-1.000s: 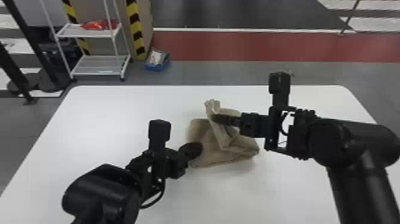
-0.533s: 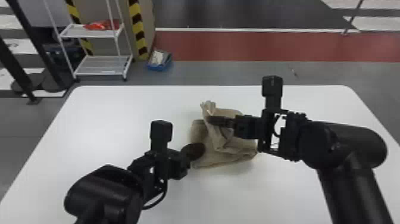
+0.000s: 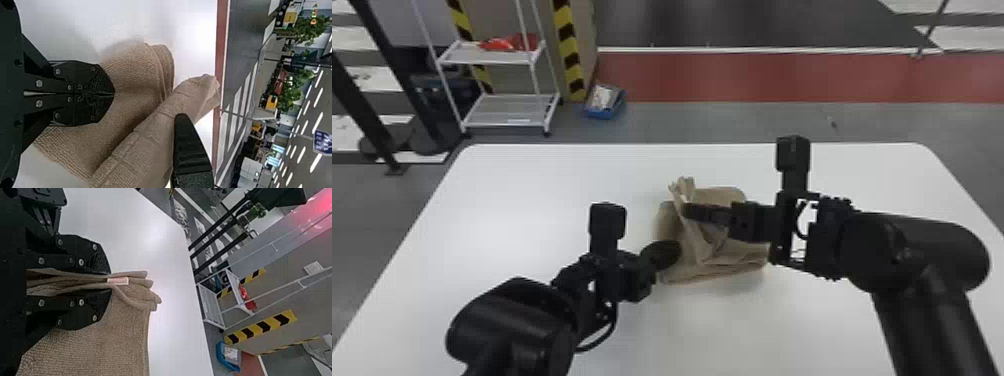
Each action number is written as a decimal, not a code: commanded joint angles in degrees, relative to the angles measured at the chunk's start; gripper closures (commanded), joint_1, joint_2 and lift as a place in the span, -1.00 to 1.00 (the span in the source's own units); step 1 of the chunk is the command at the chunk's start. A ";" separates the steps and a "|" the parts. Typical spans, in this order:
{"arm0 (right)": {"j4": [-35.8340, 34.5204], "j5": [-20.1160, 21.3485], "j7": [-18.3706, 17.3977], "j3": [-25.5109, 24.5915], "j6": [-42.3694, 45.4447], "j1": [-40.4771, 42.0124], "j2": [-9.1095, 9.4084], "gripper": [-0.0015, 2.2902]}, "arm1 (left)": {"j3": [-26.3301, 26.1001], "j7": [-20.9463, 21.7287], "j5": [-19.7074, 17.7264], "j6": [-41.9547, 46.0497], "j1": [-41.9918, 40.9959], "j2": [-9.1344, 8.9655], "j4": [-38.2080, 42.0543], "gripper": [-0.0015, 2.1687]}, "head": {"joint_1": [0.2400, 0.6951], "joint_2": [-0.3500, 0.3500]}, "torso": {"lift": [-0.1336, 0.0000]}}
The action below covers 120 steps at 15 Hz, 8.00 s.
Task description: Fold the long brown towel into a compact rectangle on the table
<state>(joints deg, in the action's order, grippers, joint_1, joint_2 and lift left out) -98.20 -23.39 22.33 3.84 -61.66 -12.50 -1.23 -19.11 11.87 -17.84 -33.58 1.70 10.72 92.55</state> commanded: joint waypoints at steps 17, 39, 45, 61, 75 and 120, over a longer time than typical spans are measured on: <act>-21.95 -5.09 10.28 -19.22 7.21 26.47 -8.00 0.96 | -0.58 -0.88 0.27 -0.48 -0.38 -0.44 0.61 0.91 | 1.00 -0.47 | -0.86; 7.93 5.72 6.50 -9.64 17.58 6.88 -5.37 0.96 | 6.19 0.00 -3.78 -8.57 -7.58 2.99 16.79 0.91 | 1.00 -0.33 | -0.86; 22.52 7.83 6.23 -8.15 30.06 -3.32 -2.64 0.96 | 11.99 1.76 -8.52 -11.03 -14.35 5.71 26.01 0.91 | 1.00 -0.24 | -0.86; -0.15 7.31 9.13 -8.67 23.56 16.81 -3.61 0.96 | 14.10 1.05 -8.88 -2.77 -10.31 5.89 18.89 0.91 | 1.00 -0.04 | -0.86; 3.10 2.47 9.92 -13.07 28.13 13.20 -5.98 0.96 | 9.09 1.14 -8.61 7.43 -4.33 5.98 5.97 0.91 | 1.00 -0.06 | -0.86; -8.94 4.14 13.97 -22.82 39.38 24.19 -12.84 -0.96 | 8.38 -5.98 3.43 23.78 -16.55 3.78 16.26 -0.69 | 1.00 -0.53 | -0.86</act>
<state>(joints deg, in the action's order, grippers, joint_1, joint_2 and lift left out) -106.97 -19.33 36.66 -18.96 -22.38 11.73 -13.50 -10.69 6.57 -16.19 -16.28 -12.89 15.23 108.68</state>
